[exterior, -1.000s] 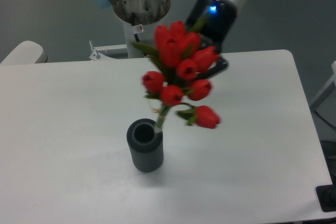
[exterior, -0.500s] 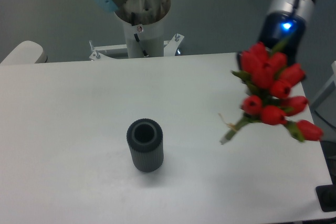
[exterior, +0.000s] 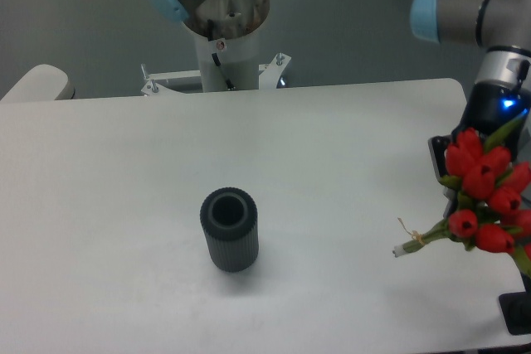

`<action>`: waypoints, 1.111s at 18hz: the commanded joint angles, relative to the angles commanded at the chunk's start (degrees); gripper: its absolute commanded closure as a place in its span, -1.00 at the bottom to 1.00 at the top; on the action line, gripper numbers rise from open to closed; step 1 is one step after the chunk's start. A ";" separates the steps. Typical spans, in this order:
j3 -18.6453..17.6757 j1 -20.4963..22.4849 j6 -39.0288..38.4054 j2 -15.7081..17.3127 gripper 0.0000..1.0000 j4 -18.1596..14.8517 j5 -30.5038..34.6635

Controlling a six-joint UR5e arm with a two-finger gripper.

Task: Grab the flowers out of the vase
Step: 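Carry the tulip bouquet away from the vase and hold it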

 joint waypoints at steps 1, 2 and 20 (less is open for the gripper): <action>0.18 0.00 -0.09 -0.27 0.52 -0.09 0.00; 0.53 0.09 -0.17 -0.36 0.52 -0.09 0.00; 1.14 0.88 0.09 -0.27 0.52 -0.09 0.00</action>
